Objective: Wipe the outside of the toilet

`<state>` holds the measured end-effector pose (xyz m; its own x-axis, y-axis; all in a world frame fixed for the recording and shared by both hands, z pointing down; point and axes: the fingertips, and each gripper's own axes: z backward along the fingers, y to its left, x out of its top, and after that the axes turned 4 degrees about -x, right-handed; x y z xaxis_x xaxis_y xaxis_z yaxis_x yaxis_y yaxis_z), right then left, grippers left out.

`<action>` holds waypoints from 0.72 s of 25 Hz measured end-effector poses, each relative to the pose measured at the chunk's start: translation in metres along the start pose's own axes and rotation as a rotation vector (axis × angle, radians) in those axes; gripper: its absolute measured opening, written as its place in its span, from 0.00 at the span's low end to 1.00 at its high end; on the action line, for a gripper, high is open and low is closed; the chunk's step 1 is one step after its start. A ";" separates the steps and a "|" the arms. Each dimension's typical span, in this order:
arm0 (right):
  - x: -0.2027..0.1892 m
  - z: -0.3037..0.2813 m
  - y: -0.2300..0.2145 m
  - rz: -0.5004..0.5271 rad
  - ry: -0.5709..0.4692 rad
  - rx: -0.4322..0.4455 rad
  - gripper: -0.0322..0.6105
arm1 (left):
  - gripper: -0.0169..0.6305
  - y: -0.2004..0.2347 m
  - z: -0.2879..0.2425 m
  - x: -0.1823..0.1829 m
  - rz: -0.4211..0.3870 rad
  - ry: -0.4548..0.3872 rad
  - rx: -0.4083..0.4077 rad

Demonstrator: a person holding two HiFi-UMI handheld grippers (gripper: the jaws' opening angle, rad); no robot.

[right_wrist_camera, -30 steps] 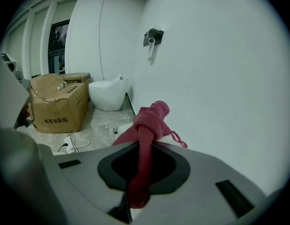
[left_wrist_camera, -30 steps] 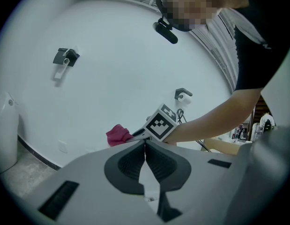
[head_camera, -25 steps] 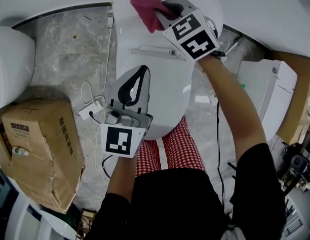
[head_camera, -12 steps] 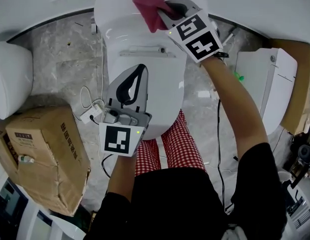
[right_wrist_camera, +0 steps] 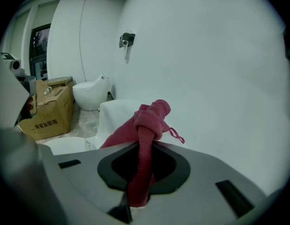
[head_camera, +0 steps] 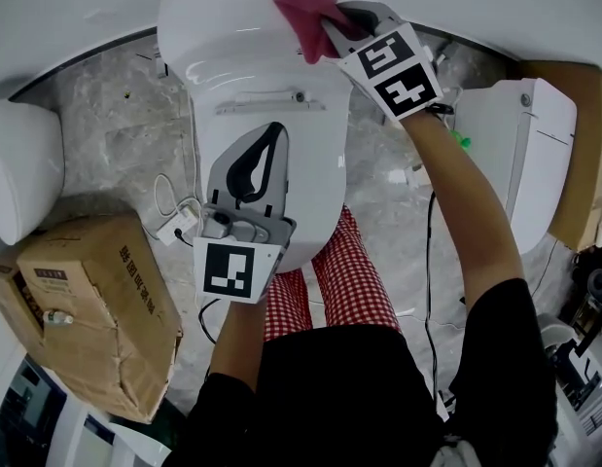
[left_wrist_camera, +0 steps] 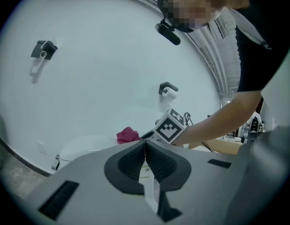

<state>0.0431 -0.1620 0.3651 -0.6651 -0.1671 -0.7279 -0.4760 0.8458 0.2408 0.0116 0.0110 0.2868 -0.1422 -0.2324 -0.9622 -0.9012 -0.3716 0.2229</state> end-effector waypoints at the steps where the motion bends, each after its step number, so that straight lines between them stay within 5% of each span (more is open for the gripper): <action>1: -0.005 0.001 -0.004 -0.014 0.005 -0.007 0.14 | 0.04 -0.001 -0.002 0.000 -0.001 0.000 -0.002; 18: -0.068 0.021 -0.045 -0.218 0.033 -0.128 0.14 | 0.04 -0.014 -0.016 -0.004 -0.013 0.018 -0.026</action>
<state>0.1218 -0.1782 0.3908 -0.5563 -0.3569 -0.7504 -0.6780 0.7171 0.1615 0.0314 0.0029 0.2895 -0.1234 -0.2433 -0.9621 -0.8918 -0.3980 0.2150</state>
